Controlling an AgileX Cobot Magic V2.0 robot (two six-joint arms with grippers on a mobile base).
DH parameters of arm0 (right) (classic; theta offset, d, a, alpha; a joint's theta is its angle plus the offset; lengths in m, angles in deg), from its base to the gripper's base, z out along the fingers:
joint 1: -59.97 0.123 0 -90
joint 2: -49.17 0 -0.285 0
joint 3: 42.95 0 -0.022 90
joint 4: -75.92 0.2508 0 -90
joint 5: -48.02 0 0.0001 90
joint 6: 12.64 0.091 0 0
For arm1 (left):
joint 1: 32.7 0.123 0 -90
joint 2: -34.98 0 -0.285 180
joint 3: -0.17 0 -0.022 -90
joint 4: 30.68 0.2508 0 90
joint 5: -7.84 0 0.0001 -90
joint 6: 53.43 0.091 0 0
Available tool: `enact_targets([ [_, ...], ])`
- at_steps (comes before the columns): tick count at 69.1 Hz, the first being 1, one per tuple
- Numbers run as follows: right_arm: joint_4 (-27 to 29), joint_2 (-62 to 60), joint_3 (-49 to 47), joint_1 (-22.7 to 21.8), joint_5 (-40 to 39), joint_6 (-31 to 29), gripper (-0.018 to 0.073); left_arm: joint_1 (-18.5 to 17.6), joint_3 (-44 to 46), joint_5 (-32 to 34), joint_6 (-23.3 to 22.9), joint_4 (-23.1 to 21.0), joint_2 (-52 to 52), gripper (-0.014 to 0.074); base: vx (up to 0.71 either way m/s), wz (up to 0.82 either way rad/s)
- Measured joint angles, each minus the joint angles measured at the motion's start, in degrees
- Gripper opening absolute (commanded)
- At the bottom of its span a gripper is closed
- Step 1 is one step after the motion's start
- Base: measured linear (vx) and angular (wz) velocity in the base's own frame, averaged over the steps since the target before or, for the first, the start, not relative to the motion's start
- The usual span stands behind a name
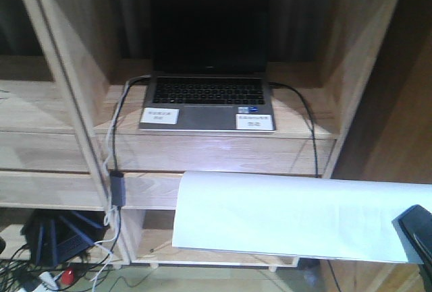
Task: Grab stapler and paper to desk for stapling
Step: 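Drive the base away from the shelf toward the wooden desk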
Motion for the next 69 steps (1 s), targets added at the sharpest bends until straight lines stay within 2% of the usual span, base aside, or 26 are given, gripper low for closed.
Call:
enact_targets([
  [69,0.0,0.0,0.0,0.0,0.0,0.0,-0.0005,0.0,0.0,0.0,0.0,0.0,0.0,-0.0006,-0.06,0.4],
])
